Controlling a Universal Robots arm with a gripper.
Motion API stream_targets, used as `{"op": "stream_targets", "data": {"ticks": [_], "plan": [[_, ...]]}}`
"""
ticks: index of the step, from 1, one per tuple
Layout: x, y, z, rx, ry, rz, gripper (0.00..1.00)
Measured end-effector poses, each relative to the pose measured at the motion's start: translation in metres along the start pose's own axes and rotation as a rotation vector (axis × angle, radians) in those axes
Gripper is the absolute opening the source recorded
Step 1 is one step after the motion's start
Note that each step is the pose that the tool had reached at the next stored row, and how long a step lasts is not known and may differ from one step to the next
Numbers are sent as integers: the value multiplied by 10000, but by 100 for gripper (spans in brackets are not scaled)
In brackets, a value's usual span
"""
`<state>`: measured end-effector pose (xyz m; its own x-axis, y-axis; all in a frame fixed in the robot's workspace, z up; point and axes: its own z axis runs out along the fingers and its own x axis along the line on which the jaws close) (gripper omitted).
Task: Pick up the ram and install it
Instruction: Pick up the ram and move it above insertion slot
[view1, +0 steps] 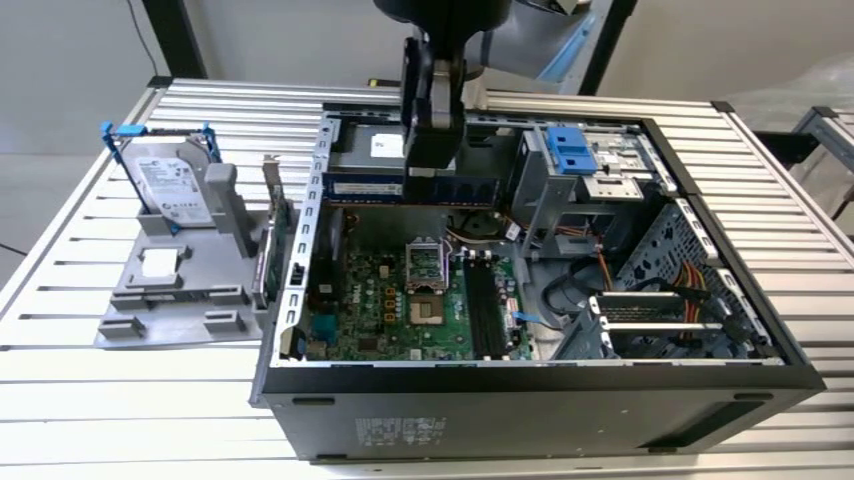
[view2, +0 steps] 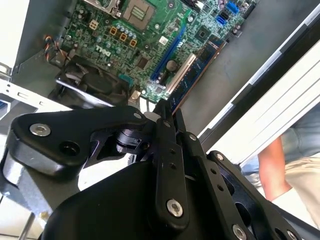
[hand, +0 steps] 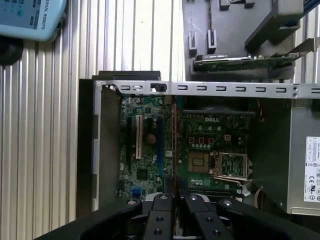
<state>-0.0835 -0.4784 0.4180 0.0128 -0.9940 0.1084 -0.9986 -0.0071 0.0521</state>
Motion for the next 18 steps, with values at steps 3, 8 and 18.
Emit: {"op": "stream_targets", "data": {"ticks": [3, 8, 18], "plan": [[0, -30, -2, -3, 10, 1, 0], [1, -94, -5, -3, 16, 0, 0], [2, -186, -10, -4, 66, 3, 0]]}}
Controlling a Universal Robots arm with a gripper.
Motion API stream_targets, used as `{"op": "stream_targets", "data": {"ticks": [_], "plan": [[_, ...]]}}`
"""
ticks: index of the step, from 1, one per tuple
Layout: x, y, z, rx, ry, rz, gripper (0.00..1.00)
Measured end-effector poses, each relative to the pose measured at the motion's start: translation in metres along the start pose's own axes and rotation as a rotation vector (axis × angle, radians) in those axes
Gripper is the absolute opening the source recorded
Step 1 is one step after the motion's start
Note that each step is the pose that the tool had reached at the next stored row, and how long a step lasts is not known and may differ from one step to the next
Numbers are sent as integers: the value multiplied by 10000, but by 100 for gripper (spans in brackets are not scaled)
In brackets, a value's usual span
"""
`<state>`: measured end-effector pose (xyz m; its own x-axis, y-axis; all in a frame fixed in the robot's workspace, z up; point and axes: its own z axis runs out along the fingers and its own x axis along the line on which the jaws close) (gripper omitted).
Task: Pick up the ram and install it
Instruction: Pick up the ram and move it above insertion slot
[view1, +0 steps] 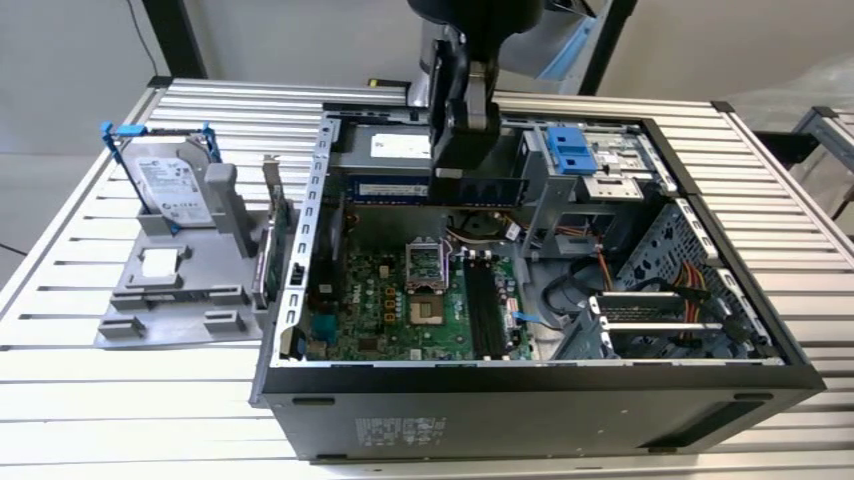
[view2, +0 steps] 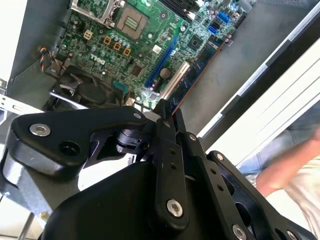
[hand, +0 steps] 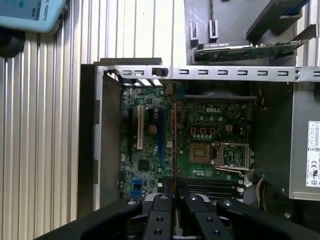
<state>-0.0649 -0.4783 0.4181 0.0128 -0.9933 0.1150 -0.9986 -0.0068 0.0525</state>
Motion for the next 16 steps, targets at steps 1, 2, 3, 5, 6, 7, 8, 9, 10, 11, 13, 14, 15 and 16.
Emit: {"op": "stream_targets", "data": {"ticks": [1, 2, 3, 5, 6, 7, 8, 9, 10, 11, 13, 14, 15, 16], "plan": [[0, -13, 0, -1, 5, 0, 0], [0, -25, -1, -3, 10, 0, 0], [1, -38, -2, -5, 14, 0, 0], [1, -66, -3, -10, 25, 0, 0], [1, -79, -4, -12, 31, 0, 0], [1, -94, -4, -15, 36, 0, 0], [1, -107, -5, -18, 42, 0, 0], [2, -120, -6, -20, 48, 0, 0], [2, -133, -6, -22, 55, 1, 0], [2, -145, -7, -25, 62, 1, 0], [2, -170, -9, -29, 74, 0, 0], [2, -183, -9, -31, 80, 1, 0], [3, -196, -10, -33, 87, 1, 0], [3, -209, -10, -36, 93, 1, 0]]}}
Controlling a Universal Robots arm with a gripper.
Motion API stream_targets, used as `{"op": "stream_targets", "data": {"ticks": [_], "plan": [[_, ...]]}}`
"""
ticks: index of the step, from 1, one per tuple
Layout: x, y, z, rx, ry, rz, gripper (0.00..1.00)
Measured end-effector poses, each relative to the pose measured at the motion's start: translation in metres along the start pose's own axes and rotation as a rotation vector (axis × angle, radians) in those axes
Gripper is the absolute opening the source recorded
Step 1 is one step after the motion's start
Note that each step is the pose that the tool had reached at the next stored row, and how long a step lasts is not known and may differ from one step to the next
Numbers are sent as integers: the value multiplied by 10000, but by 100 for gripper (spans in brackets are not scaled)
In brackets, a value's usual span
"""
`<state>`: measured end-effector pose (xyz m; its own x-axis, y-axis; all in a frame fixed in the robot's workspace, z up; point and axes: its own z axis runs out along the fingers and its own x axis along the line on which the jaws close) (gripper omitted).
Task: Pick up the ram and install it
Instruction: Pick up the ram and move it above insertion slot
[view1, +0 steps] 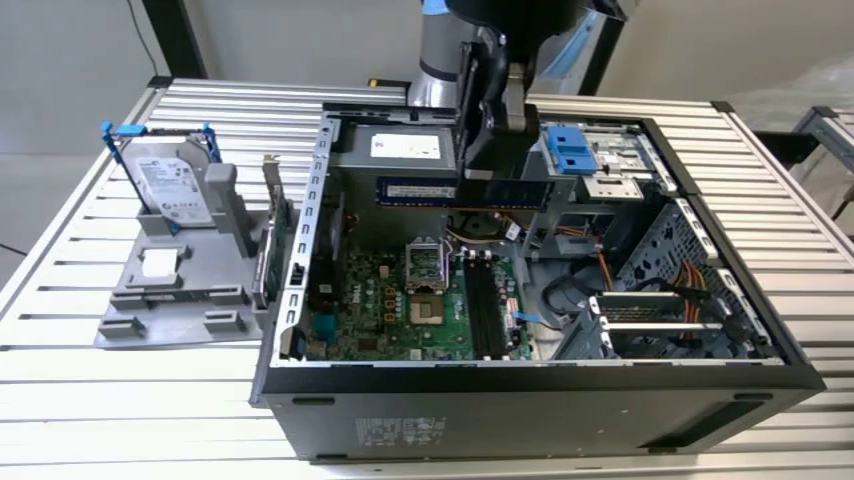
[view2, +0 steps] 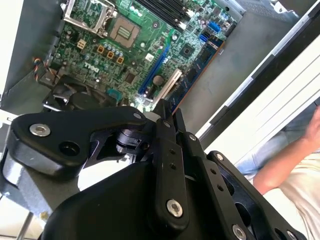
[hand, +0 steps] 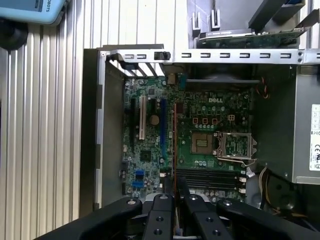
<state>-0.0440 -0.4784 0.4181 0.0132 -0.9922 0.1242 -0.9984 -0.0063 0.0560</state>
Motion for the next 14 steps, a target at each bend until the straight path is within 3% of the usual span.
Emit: {"op": "stream_targets", "data": {"ticks": [14], "plan": [[2, -188, -10, -41, 67, -1, 0]]}}
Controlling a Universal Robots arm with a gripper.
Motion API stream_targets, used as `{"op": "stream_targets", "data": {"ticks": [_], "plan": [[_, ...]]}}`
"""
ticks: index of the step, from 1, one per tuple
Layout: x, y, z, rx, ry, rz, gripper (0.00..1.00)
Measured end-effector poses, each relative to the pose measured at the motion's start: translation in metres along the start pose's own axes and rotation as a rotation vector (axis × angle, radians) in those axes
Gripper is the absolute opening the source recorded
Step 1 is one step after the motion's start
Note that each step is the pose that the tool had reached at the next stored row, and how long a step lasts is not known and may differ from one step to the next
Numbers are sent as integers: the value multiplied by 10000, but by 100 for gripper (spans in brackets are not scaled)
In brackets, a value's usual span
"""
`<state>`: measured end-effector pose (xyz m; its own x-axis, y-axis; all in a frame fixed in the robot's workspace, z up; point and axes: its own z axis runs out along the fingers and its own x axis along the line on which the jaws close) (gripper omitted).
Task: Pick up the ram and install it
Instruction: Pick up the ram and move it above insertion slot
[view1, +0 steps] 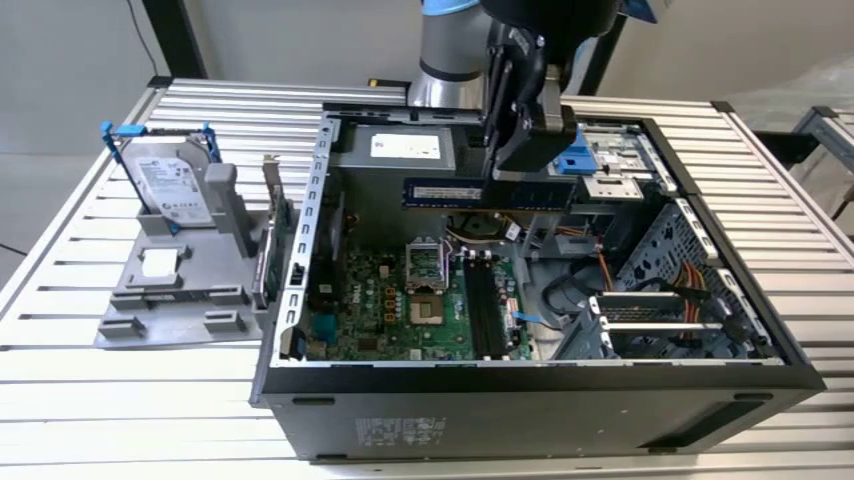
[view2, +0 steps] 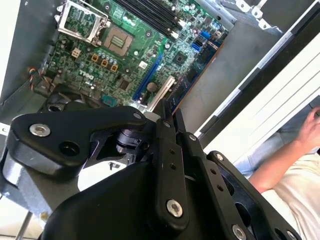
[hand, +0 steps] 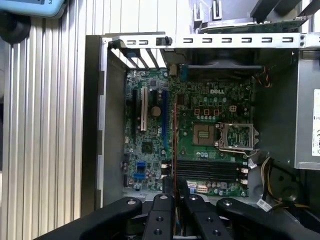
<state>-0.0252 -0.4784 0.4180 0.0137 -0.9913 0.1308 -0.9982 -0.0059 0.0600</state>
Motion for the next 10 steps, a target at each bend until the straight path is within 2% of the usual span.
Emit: {"op": "stream_targets", "data": {"ticks": [10], "plan": [[2, -134, -8, -23, 46, 0, 0]]}}
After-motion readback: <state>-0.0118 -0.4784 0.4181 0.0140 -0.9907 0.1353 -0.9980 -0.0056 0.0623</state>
